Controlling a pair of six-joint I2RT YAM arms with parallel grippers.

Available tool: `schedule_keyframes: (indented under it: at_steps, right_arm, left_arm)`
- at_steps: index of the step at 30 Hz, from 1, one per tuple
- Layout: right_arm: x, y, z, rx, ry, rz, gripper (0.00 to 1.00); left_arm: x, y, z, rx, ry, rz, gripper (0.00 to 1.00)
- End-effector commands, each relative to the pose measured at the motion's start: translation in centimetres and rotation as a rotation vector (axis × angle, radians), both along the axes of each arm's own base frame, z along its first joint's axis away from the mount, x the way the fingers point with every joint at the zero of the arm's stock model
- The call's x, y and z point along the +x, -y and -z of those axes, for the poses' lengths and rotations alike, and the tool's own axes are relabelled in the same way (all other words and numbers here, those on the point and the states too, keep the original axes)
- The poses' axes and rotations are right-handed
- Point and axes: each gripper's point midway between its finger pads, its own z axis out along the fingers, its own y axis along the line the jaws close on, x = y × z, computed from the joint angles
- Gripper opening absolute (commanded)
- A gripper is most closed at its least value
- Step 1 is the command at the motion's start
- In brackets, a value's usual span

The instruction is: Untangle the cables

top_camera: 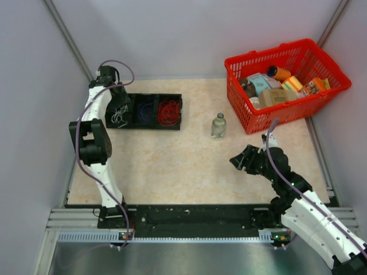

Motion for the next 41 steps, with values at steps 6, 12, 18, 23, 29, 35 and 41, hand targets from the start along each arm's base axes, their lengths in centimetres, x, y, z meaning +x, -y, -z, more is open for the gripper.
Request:
schedule_keyframes:
  at_steps: [6, 12, 18, 23, 29, 35, 41]
  right_arm:
    - [1.3, -0.5, -1.7, -0.025, 0.057, -0.033, 0.64]
    - [1.8, 0.0, -2.7, -0.077, 0.082, -0.028, 0.64]
    - [2.8, 1.5, -7.7, -0.149, 0.205, 0.007, 0.7]
    - [2.5, 4.1, -16.5, -0.2, 0.449, 0.073, 0.83]
    - [-0.8, 8.9, -27.6, -0.217, 0.714, 0.222, 0.99]
    - [-6.4, 13.2, -34.7, -0.172, 0.929, 0.334, 0.99]
    - [-9.5, 15.6, -36.8, -0.162, 1.05, 0.402, 0.99]
  left_arm:
    - [-3.5, 6.1, -10.1, -0.226, 0.306, 0.081, 0.75]
    - [-10.1, 18.5, -18.5, -0.354, 0.598, 0.499, 0.81]
    - [-22.9, 28.6, -27.4, -0.398, 0.985, 1.043, 0.81]
    - [-31.9, 27.2, -36.4, -0.405, 1.3, 1.176, 0.83]
    - [-38.6, 21.7, -43.7, -0.353, 1.586, 1.114, 0.87]
    - [-42.2, 17.8, -46.6, -0.275, 1.744, 1.042, 0.91]
    - [-42.9, 17.2, -47.0, -0.267, 1.768, 1.03, 0.91]
